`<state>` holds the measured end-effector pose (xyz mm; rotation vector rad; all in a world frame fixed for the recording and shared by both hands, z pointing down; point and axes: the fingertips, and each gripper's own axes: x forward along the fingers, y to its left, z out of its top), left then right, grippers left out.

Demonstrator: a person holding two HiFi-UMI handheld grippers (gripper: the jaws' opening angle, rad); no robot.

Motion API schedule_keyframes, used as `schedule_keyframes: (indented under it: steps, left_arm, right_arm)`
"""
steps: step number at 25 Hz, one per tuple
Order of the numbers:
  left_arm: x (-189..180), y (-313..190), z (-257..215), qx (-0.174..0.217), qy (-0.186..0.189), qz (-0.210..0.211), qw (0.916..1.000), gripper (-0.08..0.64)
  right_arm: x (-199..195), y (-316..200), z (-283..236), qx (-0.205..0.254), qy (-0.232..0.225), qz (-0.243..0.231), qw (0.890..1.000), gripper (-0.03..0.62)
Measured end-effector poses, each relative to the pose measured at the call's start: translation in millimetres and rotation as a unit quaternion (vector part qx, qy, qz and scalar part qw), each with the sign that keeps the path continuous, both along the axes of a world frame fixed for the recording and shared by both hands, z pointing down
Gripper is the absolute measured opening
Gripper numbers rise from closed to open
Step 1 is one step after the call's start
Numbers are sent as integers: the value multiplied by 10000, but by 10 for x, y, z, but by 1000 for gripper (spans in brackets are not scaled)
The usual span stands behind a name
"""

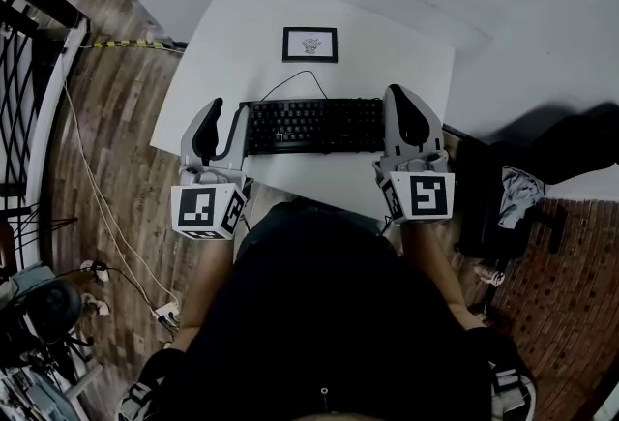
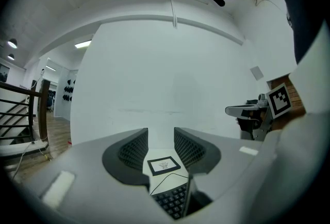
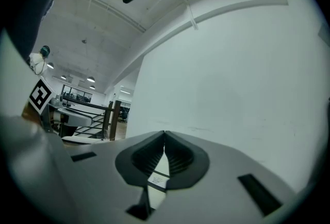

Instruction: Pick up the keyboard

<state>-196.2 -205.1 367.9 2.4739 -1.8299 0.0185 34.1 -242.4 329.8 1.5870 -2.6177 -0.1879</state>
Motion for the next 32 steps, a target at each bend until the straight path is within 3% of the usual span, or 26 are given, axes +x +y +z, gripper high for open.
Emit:
schedule_keyframes:
  steps: [9, 16, 23, 32]
  left_arm:
    - [-120, -26, 378, -312, -53, 203, 9993, 149]
    - [-248, -26, 1025, -960, -280, 248, 9947, 149]
    - [-344, -37, 1530, -1528, -328, 255, 9874, 149]
    - [-381, -83, 2237, -2465, 72, 301, 9686, 194]
  right_arm:
    - [-45, 91, 199, 55, -14, 198, 9998, 12]
    - [-59, 126, 403, -107, 104, 358, 9992, 12]
    - [-85, 105, 587, -307, 310, 419, 9982, 12]
    - [-74, 59, 763, -562, 491, 468, 9961, 12]
